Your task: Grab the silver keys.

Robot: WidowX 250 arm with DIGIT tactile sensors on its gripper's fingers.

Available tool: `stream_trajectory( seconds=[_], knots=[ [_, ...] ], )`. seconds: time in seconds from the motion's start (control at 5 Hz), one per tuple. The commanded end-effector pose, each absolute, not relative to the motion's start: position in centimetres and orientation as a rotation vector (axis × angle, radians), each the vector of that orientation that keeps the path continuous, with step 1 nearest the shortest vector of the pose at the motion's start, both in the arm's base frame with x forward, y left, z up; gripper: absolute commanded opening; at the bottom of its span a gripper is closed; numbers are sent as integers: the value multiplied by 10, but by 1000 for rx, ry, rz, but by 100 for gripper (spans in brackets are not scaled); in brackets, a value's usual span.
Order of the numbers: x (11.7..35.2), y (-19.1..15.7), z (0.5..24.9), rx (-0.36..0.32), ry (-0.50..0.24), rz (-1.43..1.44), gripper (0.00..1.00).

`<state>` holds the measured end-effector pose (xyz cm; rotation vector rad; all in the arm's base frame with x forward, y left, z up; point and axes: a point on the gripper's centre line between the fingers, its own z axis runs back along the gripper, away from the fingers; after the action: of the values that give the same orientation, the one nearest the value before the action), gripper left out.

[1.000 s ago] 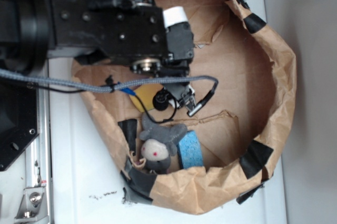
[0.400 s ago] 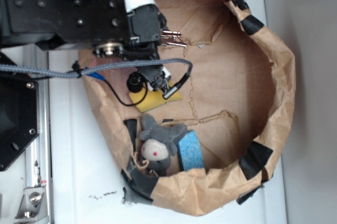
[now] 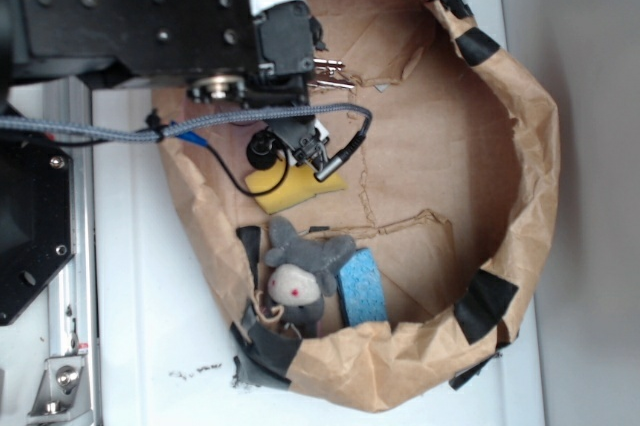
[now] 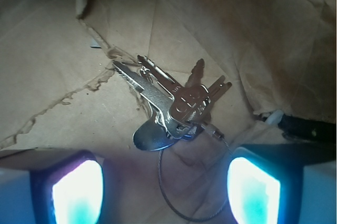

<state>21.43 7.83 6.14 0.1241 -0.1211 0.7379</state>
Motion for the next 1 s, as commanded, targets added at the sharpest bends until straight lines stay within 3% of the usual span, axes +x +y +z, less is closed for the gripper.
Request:
stream_trajectory(
  seconds=[0.0,0.2,0.4,0.6,0.8],
  knots=[
    [203,96,64,135,-155,777,100],
    [203,106,61,190,-201,753,100],
    [206,107,52,174,-168,617,100],
    [205,99,35,109,-27,529,100],
    [202,99,17,115,52,506,100]
  ],
)
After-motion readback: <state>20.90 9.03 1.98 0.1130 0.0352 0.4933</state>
